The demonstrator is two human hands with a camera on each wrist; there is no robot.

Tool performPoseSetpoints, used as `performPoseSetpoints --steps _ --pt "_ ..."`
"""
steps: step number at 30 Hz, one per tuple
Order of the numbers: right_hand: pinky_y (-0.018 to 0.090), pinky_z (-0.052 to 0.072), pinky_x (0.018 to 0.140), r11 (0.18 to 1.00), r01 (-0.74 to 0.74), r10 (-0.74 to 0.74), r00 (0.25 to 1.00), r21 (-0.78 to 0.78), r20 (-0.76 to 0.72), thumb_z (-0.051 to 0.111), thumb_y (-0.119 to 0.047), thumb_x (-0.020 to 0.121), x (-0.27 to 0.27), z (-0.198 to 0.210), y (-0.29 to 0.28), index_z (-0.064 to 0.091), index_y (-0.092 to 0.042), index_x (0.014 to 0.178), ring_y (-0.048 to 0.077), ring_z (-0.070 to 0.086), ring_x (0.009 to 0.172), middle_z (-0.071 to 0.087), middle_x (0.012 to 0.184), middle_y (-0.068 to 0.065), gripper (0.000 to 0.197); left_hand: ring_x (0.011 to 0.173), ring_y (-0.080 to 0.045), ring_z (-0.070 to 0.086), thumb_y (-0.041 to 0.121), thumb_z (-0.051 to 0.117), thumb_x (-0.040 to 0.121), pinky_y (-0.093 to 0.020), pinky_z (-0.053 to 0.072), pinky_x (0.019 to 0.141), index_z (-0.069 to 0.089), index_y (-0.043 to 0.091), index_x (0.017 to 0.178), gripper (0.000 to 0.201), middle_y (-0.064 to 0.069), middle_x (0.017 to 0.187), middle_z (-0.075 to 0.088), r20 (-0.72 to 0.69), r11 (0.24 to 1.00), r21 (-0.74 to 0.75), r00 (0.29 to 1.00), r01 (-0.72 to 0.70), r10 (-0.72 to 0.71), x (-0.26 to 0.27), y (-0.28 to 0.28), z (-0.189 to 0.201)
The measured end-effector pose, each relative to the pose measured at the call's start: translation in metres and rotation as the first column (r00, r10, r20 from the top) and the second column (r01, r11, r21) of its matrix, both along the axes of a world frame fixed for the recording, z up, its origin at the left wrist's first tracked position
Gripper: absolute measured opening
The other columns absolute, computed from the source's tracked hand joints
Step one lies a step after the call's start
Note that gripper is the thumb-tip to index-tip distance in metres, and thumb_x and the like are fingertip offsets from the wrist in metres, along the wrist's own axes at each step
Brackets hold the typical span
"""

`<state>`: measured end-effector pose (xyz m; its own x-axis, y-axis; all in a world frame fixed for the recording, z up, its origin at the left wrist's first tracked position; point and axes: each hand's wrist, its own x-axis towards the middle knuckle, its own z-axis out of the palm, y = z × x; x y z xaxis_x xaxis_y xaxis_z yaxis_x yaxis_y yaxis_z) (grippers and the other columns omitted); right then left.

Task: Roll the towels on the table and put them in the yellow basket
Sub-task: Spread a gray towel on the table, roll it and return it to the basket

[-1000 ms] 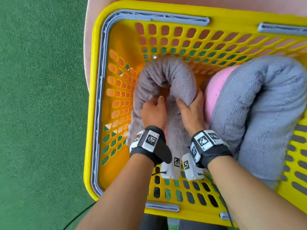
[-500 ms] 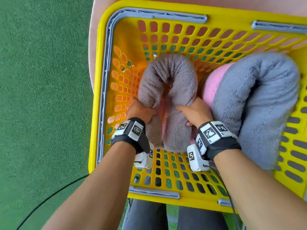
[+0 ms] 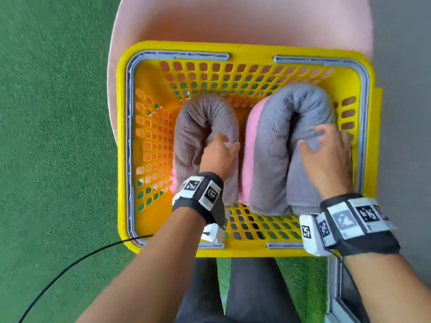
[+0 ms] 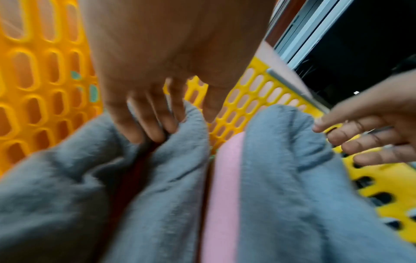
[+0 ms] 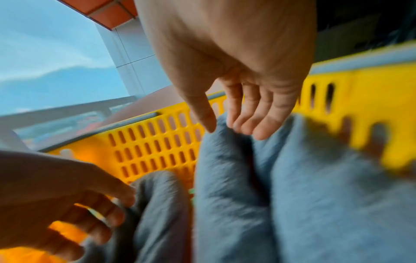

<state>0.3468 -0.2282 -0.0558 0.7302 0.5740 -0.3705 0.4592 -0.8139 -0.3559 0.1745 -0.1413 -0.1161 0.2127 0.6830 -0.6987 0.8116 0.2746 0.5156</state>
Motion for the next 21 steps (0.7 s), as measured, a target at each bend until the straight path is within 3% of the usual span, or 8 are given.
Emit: performPoseSetpoints --steps 2,4,8,11,15,18,21 --pt "0.044 0.031 0.105 0.991 -0.014 0.021 0.998 -0.131 0.053 0.067 -0.021 0.084 0.017 0.007 -0.012 0.044 -0.005 0.133 0.038 0.041 0.125 0.046 0.132 0.025 0.057 0.111 -0.036 0.056 0.045 0.059 0.09 -0.037 0.042 0.086 0.047 0.006 0.126 0.054 -0.019 0.119 0.061 0.07 0.982 -0.157 0.993 0.103 -0.093 0.029 -0.016 0.004" --pt "0.048 0.033 0.103 0.964 -0.023 0.027 1.0 -0.266 0.013 0.067 -0.025 0.086 0.019 0.003 -0.015 0.036 0.0 0.137 0.042 0.04 0.128 0.041 0.138 0.027 0.065 0.113 -0.035 0.056 0.054 0.064 0.083 -0.036 0.044 0.088 0.043 0.007 0.127 0.068 -0.018 0.122 0.06 0.09 0.957 -0.262 0.991 0.12 -0.099 0.052 -0.029 0.006" --pt "0.047 0.038 0.099 0.93 0.084 -0.116 0.991 -0.358 -0.068 0.071 -0.037 0.084 0.014 -0.018 -0.009 0.03 0.01 0.135 0.042 0.042 0.13 0.042 0.14 0.028 0.081 0.113 -0.033 0.055 0.047 0.076 0.076 -0.035 0.044 0.089 0.036 0.007 0.128 0.077 -0.017 0.128 0.053 0.061 0.941 -0.327 0.991 -0.09 0.116 0.076 -0.04 -0.001" --pt "0.046 0.037 0.101 0.903 0.156 -0.202 0.976 -0.4 -0.075 0.074 -0.048 0.079 0.021 -0.045 -0.006 0.026 0.009 0.14 0.041 0.042 0.13 0.044 0.141 0.026 0.097 0.115 -0.035 0.052 0.041 0.081 0.07 -0.037 0.043 0.093 0.033 0.008 0.129 0.083 -0.019 0.129 0.047 0.024 0.94 -0.31 0.987 -0.142 0.158 0.081 -0.045 -0.008" --pt "0.042 0.044 0.094 0.898 0.197 -0.249 0.965 -0.393 -0.085 0.076 -0.052 0.069 0.027 -0.058 -0.002 0.05 -0.003 0.131 0.04 0.054 0.12 0.056 0.133 0.022 0.083 0.109 -0.036 0.057 0.034 0.076 0.074 -0.037 0.046 0.086 0.036 0.01 0.127 0.07 -0.018 0.122 0.055 -0.021 0.95 -0.297 0.996 -0.094 0.092 0.085 -0.042 -0.011" --pt "0.046 0.046 0.096 0.918 0.213 -0.252 0.965 -0.333 -0.077 0.076 -0.045 0.071 0.027 -0.035 -0.004 0.051 -0.007 0.13 0.041 0.055 0.116 0.057 0.13 0.021 0.074 0.103 -0.035 0.06 0.037 0.073 0.067 -0.038 0.051 0.087 0.048 0.014 0.121 0.063 -0.014 0.115 0.061 -0.001 0.949 -0.3 0.995 -0.092 0.096 0.079 -0.033 -0.003" --pt "0.047 0.046 0.095 0.955 0.136 -0.165 0.982 -0.263 -0.091 0.073 -0.043 0.074 0.015 0.002 -0.007 0.051 -0.011 0.128 0.041 0.054 0.116 0.057 0.13 0.02 0.066 0.094 -0.029 0.064 0.047 0.062 0.048 -0.038 0.054 0.084 0.057 0.019 0.111 0.069 -0.008 0.104 0.067 0.029 0.957 -0.282 0.996 -0.075 0.086 0.056 -0.018 0.018"
